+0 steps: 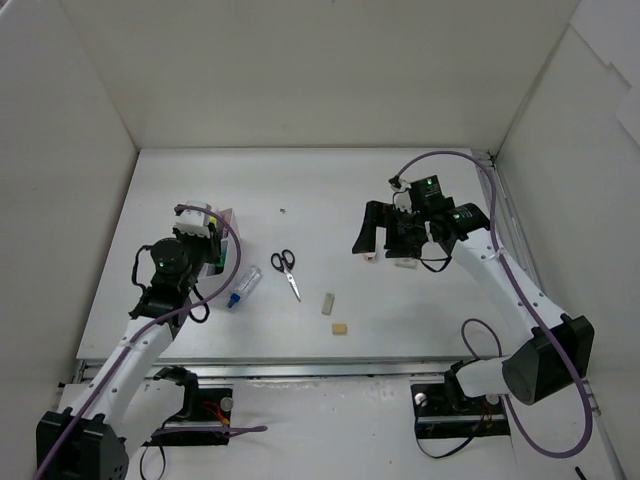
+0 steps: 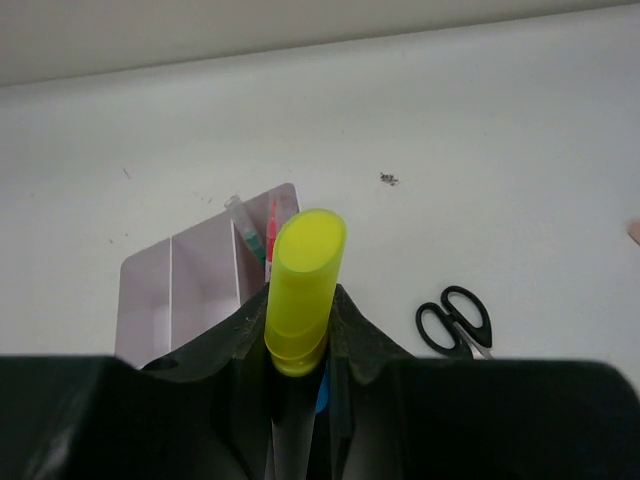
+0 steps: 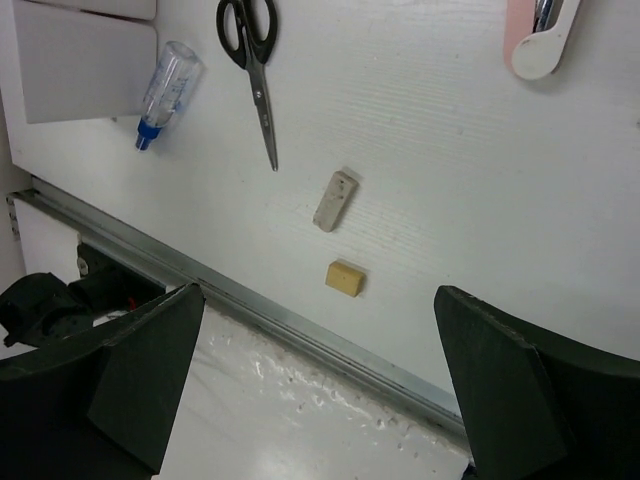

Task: Sort the stationery into containers
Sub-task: Place the pen in the storage box.

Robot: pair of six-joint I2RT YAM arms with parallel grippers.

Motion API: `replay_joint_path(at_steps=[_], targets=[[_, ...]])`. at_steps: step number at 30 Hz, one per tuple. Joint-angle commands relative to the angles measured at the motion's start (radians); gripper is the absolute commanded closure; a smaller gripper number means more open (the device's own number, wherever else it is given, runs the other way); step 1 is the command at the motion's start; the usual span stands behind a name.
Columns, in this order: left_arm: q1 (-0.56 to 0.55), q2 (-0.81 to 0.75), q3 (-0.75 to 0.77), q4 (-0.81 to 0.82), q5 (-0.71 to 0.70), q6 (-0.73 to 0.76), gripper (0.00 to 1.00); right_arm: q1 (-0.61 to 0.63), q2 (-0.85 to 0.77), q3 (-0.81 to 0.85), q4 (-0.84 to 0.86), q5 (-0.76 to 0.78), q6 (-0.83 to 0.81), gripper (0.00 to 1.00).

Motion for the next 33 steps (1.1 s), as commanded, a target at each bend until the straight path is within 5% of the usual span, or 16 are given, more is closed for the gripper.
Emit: replay_joint_path(at_steps=[1,15,24,28,29,30,33], targets=[[0.04,0.059,0.018,0.145,-0.003,-0.085,1.0,-0.01,-0.059,-0.008,0.052,0.078,-0.002,0.02],[0.084,0.093,-0.126,0.283,0.067,-0.187,0.93,-0.021,-0.103,-0.078,0.058,0.142,-0.009,0.02],[0.084,-0.039,-0.164,0.213,0.084,-0.182,0.38,-0.01,-0.128,-0.105,0.098,0.098,-0.051,0.02],[0.084,-0.091,-0.148,0.153,0.081,-0.204,0.33,0.114,-0.123,-0.096,0.13,0.171,-0.199,0.02],[0.084,-0.113,-0.135,0.107,0.071,-0.214,0.27,0.169,-0.116,-0.108,0.179,0.178,-0.291,0.02],[0.084,-0.128,-0.091,0.067,0.063,-0.252,0.01,0.191,-0.108,-0.113,0.214,0.188,-0.328,0.02],[0.084,-0.169,0.039,-0.147,-0.009,-0.389,0.0,0.28,-0.041,-0.114,0.351,0.162,-0.514,0.02]])
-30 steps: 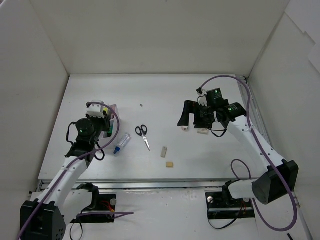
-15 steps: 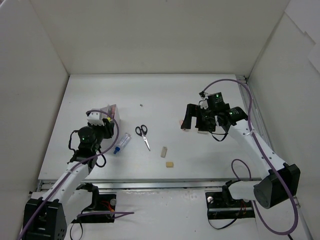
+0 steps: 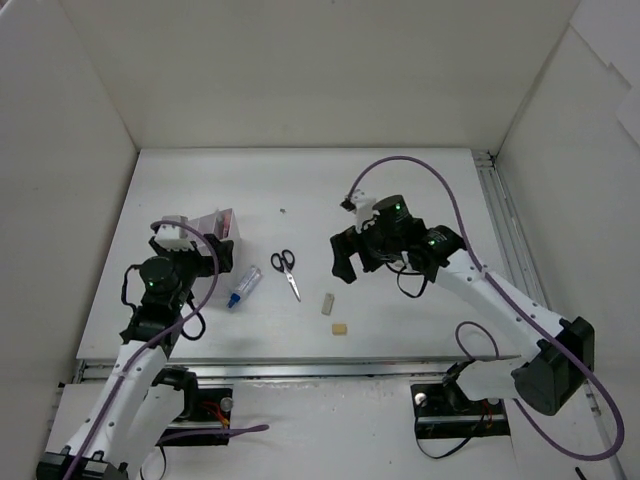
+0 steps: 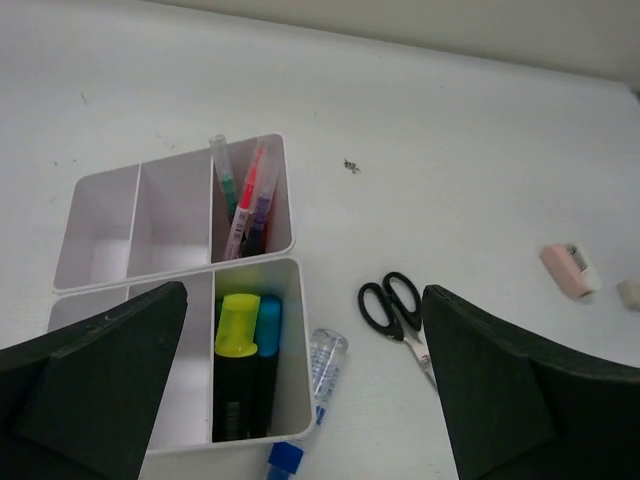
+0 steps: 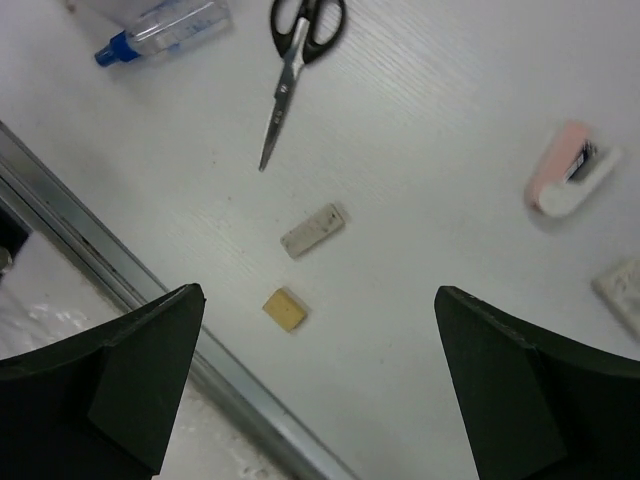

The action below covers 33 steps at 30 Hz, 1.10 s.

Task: Sort the stationery into containers
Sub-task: Place the pen in the storage box, then pick up the stationery from the center of the board.

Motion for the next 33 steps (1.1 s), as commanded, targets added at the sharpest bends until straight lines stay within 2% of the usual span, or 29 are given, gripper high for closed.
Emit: replay_joint_path(at_steps=[1,2,4,6,8,11,15,20,27,33], targets=[[0.008,-0.043,0.206,-0.19,-0.131,-0.188,0.01,0.07,0.093,0.001,0.259,-0.009,-0.316,0.02],[0.008,-0.043,0.241,-0.344,-0.191,-0.237,0.01,0.103,0.121,0.009,0.299,-0.044,-0.36,0.02],[0.008,-0.035,0.325,-0.513,-0.241,-0.312,0.01,0.14,0.22,0.023,0.382,-0.135,-0.505,0.02],[0.008,-0.046,0.364,-0.572,-0.255,-0.323,0.01,0.157,0.291,0.085,0.385,-0.209,-0.645,0.02],[0.008,-0.089,0.36,-0.622,-0.26,-0.342,0.01,0.179,0.398,0.159,0.393,-0.274,-0.701,0.02],[0.008,-0.165,0.323,-0.604,-0.234,-0.328,0.0,0.191,0.515,0.233,0.402,-0.315,-0.77,0.02],[0.008,-0.261,0.251,-0.567,-0.173,-0.296,0.01,0.212,0.618,0.248,0.549,-0.348,-0.762,0.02],[-0.001,-0.339,0.248,-0.588,-0.177,-0.305,0.01,0.231,0.731,0.289,0.7,-0.378,-0.739,0.02],[-0.001,-0.371,0.254,-0.57,-0.113,-0.29,0.01,0.242,0.891,0.397,0.804,-0.468,-0.565,0.02],[-0.001,-0.365,0.252,-0.568,-0.108,-0.288,0.01,0.254,0.992,0.535,0.711,-0.519,-0.532,0.02]])
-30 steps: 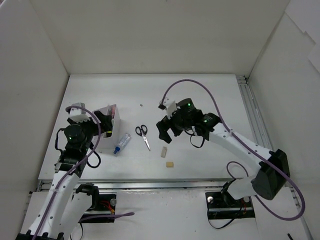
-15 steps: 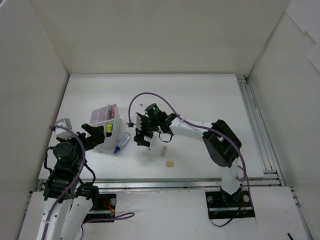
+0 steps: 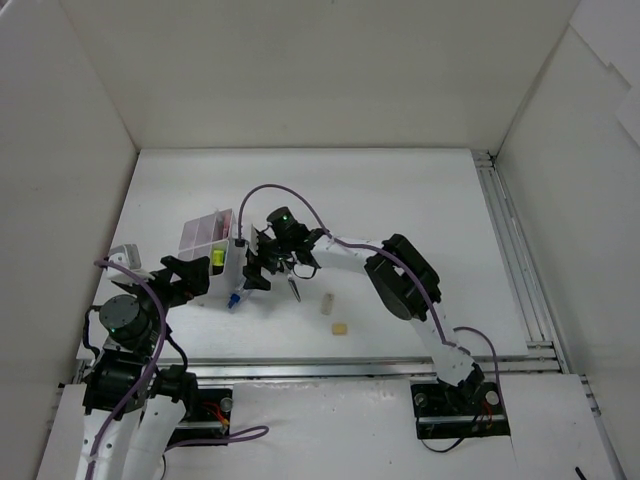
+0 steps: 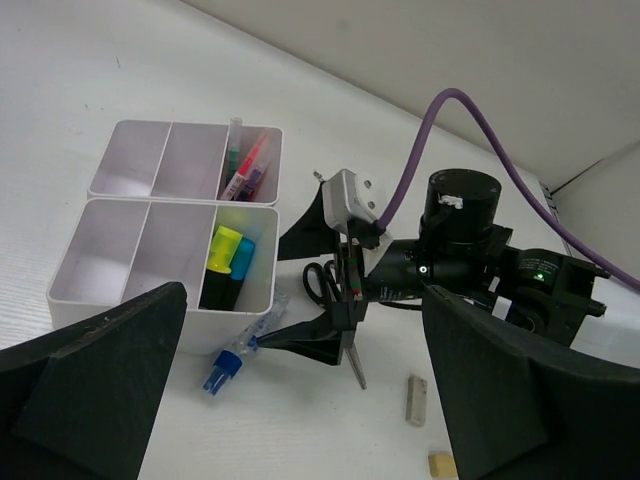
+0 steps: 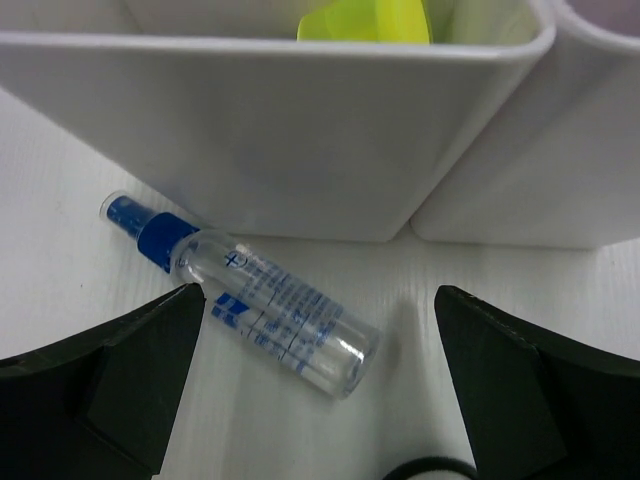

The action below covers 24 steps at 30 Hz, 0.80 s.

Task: Sort the stationery into containers
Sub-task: Pick up the stationery from the center of the board.

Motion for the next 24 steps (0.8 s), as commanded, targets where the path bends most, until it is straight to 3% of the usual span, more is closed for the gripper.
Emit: replay_joint_path(at_steps=[1,12,15,21,24], targets=[[0.0,0.02,0.022,0.047,0.018,0.005,0.01,0.012,0.012,0.104,0.001,-0.075,0.036,0.02],[0.0,0.024,0.022,0.061,0.029,0.015,0.01,0.047,-0.053,-0.103,-0.012,-0.044,0.017,0.1],[0.0,0.027,0.024,0.061,0.034,0.019,0.01,0.068,-0.064,-0.124,-0.033,0.016,-0.004,0.18],[0.0,0.006,0.024,0.045,0.021,0.015,0.01,0.11,-0.132,-0.253,0.091,0.167,0.04,0.41],[0.0,0.0,0.016,0.048,0.015,0.017,0.01,0.122,-0.193,-0.292,0.056,0.233,0.043,0.51]])
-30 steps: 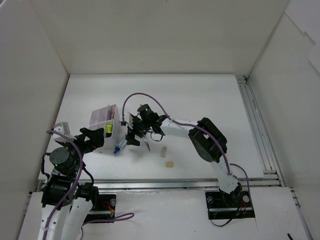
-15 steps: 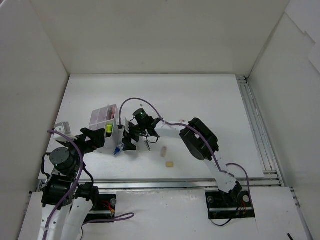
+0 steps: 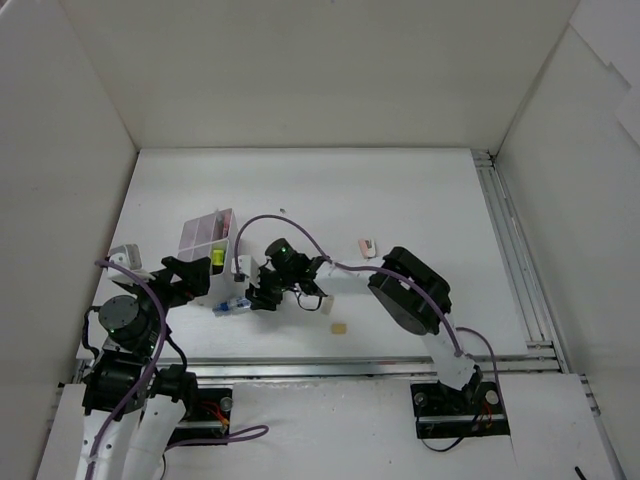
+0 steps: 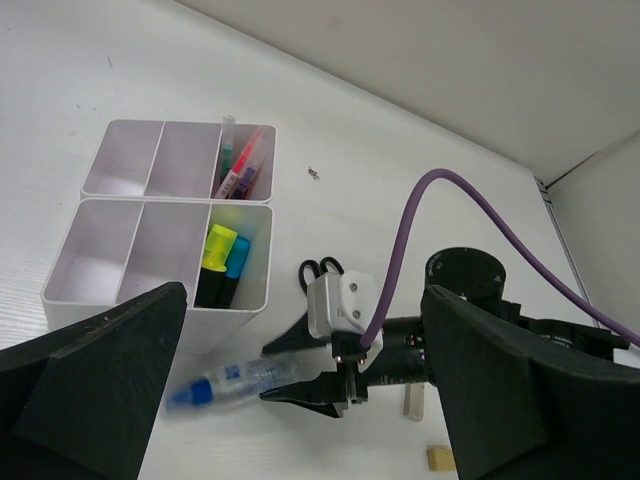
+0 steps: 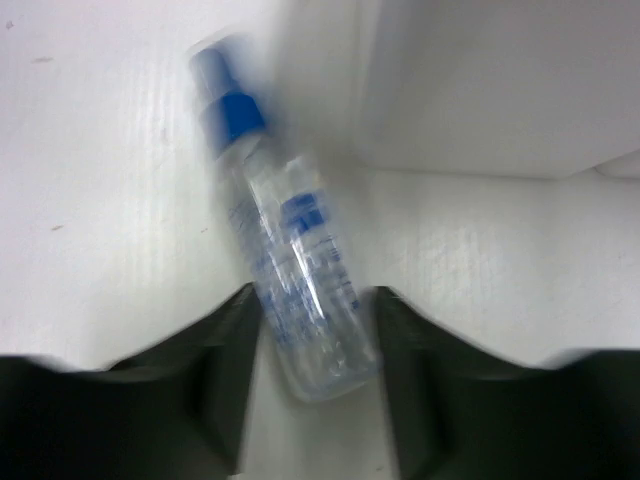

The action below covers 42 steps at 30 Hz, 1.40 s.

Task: Sort the stationery into containers
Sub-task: Pick up the stationery from the center of the board, then place the stationery in the storage box.

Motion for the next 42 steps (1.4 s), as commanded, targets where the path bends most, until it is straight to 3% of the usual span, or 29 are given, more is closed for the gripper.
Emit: replay_joint_path(at_steps=[1,2,9,15,19,22,28,39,42], targets=[[0.0,0.004,0.013,0.053,-0.003,0.013,0.0,0.013,-0.127,-0.047,-0.057,0.115,0.026,0.66],[0.0,0.005,0.01,0.054,0.0,0.014,0.01,0.014,-0.147,-0.081,-0.06,0.148,0.03,0.85],[0.0,0.018,0.005,0.066,0.052,0.024,0.0,0.023,-0.278,-0.216,-0.081,0.121,0.061,1.0],[0.0,0.077,0.01,0.114,0.219,0.039,0.0,0.043,-0.547,-0.401,-0.033,0.206,0.174,1.0],[-0.009,0.158,-0.002,0.204,0.338,0.01,0.01,0.042,-0.782,-0.558,0.143,0.376,0.306,1.0],[-0.009,0.198,-0.028,0.299,0.385,-0.024,0.0,0.042,-0.862,-0.595,0.231,0.438,0.392,1.0],[-0.074,0.249,-0.084,0.523,0.379,-0.105,0.01,0.055,-0.879,-0.601,0.342,0.601,0.495,1.0],[-0.16,0.445,-0.073,0.695,0.4,-0.116,0.01,0.097,-0.838,-0.581,0.55,0.589,0.523,1.0],[-0.169,0.47,-0.071,0.715,0.399,-0.111,0.08,0.108,-0.847,-0.583,0.566,0.61,0.517,1.0]])
